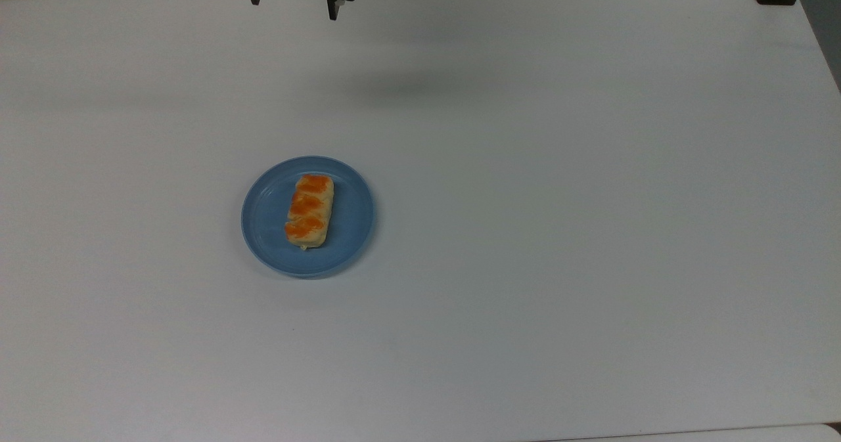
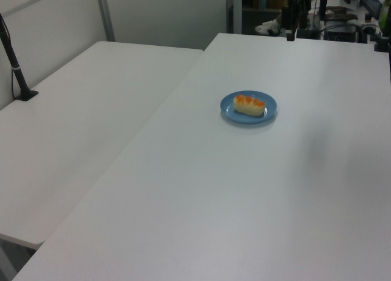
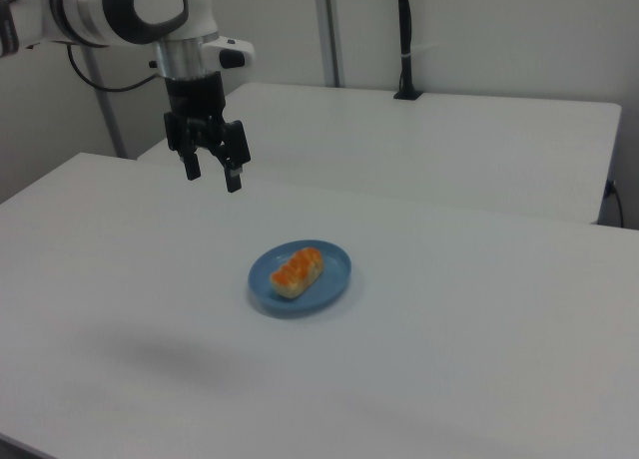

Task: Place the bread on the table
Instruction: 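Move the open gripper toward the bread on the blue plate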

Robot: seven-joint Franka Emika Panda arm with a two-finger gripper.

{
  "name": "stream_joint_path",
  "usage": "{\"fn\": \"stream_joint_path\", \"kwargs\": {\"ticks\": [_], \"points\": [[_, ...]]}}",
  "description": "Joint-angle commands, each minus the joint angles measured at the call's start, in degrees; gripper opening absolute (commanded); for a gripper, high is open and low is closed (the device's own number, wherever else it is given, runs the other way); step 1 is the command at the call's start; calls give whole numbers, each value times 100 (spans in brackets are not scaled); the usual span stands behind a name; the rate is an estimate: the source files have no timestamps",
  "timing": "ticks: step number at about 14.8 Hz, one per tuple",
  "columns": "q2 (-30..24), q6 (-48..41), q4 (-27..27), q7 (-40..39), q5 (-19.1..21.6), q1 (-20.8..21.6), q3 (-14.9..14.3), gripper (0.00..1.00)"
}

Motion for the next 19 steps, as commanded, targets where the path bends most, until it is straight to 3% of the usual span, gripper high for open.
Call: {"fn": "stream_joint_path", "kwargs": {"ticks": [1,10,19], "points": [[-7,104,-55,-292,81,-4,2,100],[89,209,-38,-366,82,-4,2,100],[1407,2502,6,197,82,-242,-68,100]]}}
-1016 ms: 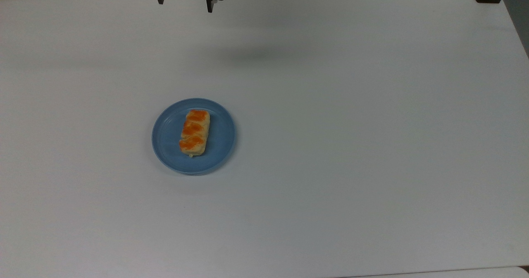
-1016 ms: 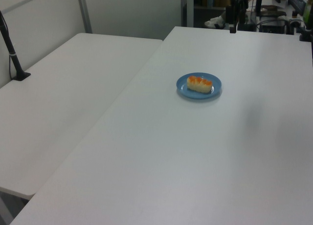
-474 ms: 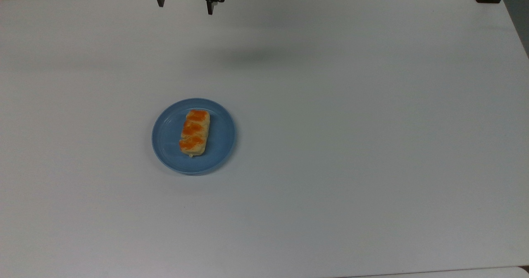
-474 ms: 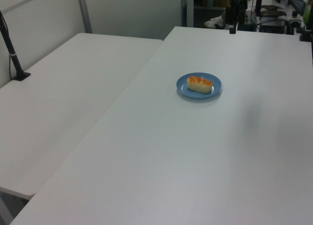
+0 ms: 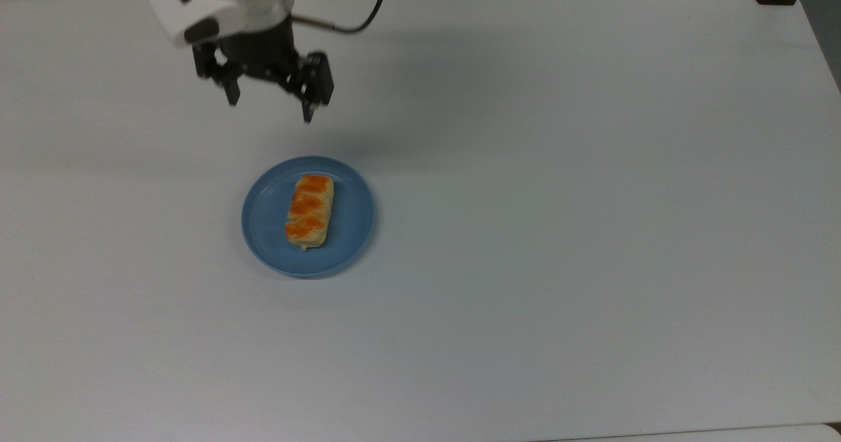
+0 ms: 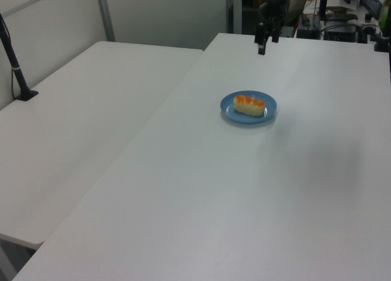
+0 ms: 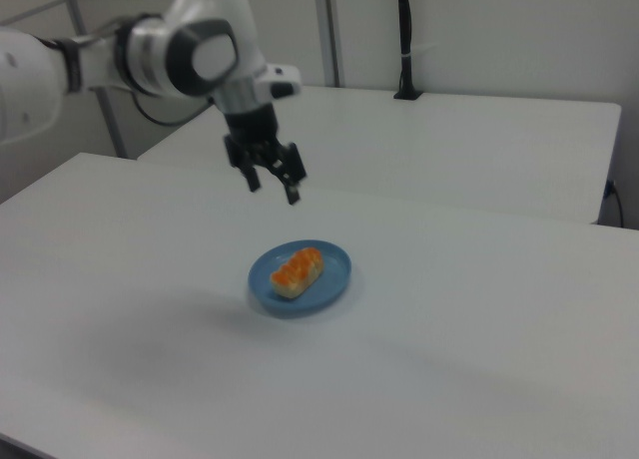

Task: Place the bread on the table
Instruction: 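Lower the gripper onto the bread and close it around it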

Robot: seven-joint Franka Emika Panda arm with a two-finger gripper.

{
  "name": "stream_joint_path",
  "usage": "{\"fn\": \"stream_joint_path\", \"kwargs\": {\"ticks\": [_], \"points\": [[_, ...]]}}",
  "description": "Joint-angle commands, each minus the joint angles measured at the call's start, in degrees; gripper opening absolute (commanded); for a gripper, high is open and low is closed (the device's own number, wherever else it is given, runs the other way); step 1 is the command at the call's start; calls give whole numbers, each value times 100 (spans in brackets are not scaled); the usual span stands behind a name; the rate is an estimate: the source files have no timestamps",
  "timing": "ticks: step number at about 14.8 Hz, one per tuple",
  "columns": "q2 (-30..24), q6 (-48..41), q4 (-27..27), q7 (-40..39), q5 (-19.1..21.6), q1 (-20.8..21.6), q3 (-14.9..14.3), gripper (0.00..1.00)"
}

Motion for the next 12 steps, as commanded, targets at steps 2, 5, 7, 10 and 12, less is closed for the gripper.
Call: {"fn": "stream_joint_path", "kwargs": {"ticks": [2,5,7,10,12], "points": [[778,857,4,219,69,70,-51,100],[1130,1165,-110,210,25,149,-51,100],[1307,1350,-215,210,7,175,-51,100],[1500,1719,-382,219,7,325,-51,100],[1553,1720,-383,219,7,333,-43,89]]}}
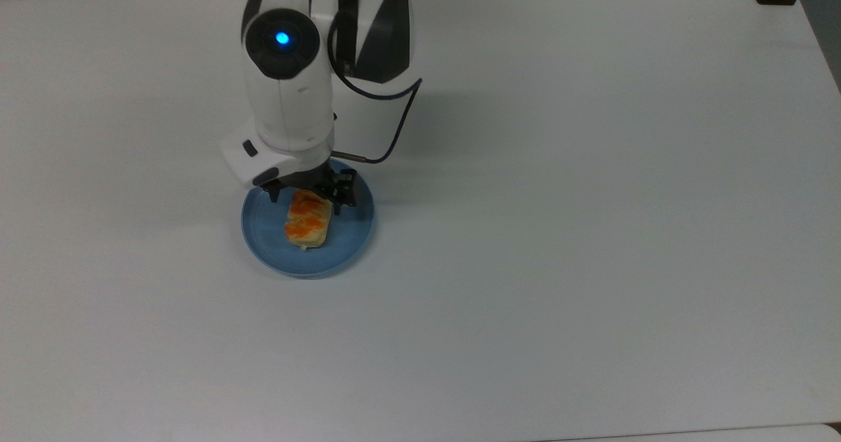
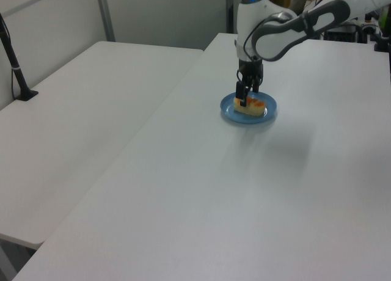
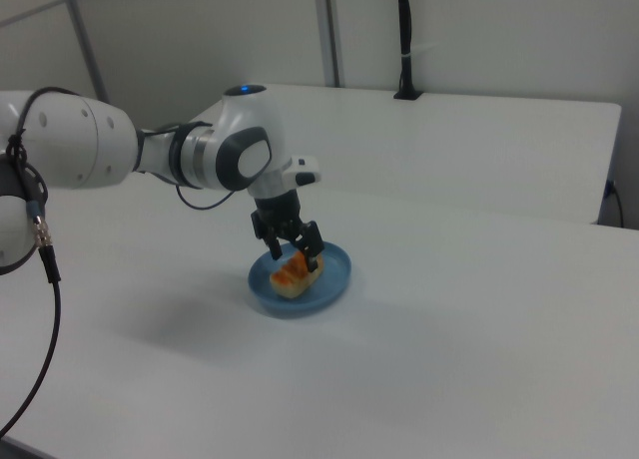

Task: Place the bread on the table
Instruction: 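Lower the gripper onto the bread and close it around it, then lift the bread off the plate and carry it beside the plate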

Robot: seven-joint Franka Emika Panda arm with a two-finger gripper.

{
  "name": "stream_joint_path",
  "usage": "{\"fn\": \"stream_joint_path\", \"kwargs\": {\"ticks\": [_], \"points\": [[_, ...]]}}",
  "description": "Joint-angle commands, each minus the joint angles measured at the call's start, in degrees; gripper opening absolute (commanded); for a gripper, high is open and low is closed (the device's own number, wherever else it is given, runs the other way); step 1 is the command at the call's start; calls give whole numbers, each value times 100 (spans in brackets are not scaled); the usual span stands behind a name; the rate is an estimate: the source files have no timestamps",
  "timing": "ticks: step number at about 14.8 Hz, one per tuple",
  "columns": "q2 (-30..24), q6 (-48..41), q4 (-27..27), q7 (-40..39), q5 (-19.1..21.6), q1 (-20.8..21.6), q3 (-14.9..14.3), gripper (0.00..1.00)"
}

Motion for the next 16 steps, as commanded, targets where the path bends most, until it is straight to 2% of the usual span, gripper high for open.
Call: {"fn": "stream_joint_path", "kwargs": {"ticks": [1,4,5,8,12,16], "points": [[-13,159,-142,101,-1,123,-55,80],[-22,150,-142,31,-19,132,-55,47],[-39,141,-133,13,-19,132,-64,44],[-249,71,-63,-232,-10,53,-177,44],[-382,-140,209,-1293,43,-52,-765,47],[-251,-26,218,-2349,43,-420,-1153,47]]}}
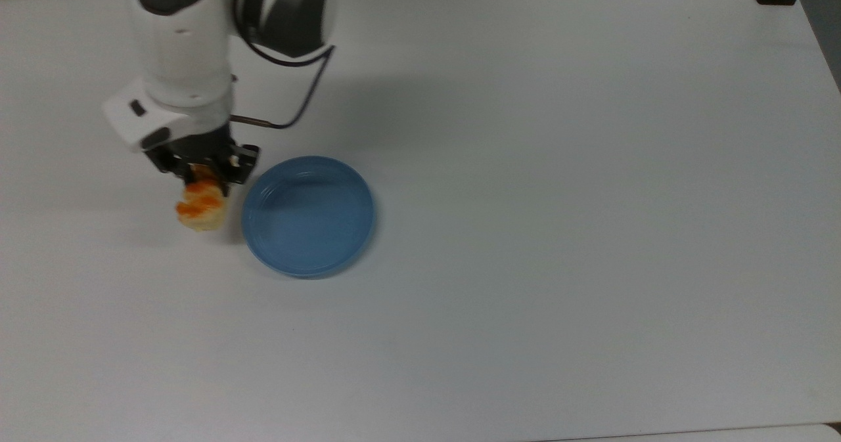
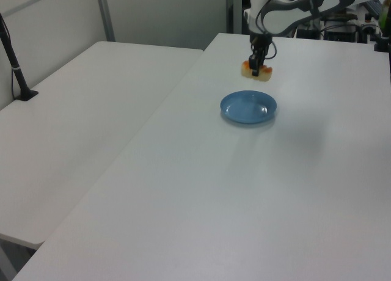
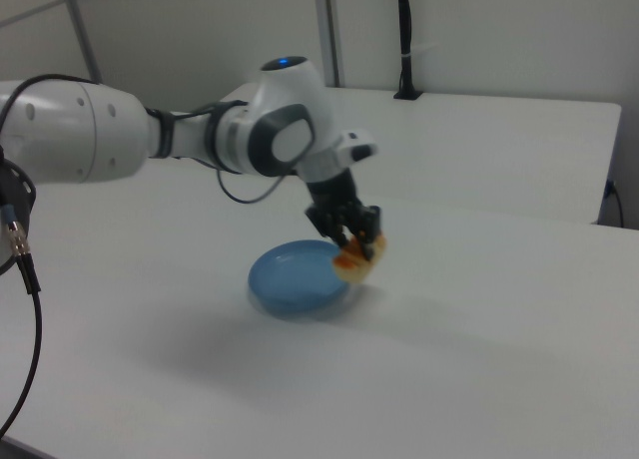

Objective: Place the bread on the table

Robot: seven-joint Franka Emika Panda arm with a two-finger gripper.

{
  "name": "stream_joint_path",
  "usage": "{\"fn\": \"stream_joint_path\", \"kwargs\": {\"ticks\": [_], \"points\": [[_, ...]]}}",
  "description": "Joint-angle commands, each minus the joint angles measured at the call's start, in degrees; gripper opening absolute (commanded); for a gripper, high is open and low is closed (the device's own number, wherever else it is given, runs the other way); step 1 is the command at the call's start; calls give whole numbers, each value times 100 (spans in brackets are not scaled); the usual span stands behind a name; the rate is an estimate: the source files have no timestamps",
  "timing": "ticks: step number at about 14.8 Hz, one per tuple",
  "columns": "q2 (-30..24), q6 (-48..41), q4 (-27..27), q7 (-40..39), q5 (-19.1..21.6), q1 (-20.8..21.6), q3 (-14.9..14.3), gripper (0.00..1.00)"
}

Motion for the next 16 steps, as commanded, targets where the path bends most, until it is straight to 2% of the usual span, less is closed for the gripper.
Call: {"fn": "stream_joint_path", "kwargs": {"ticks": [1,4,7,8,10,11,12,14,16], "points": [[193,119,-22,-800,55,-293,-282,47],[606,1120,-22,-784,55,-715,-291,50],[957,1552,74,-784,55,-927,-291,55],[1063,1571,118,-775,55,-927,-291,62],[1169,1571,92,-722,55,-919,-291,100],[1152,1571,92,-722,82,-901,-282,100],[1039,1536,83,-705,90,-875,-291,100],[451,1344,-57,-180,99,-805,-274,100],[-128,784,-162,217,82,-621,-221,100]]}}
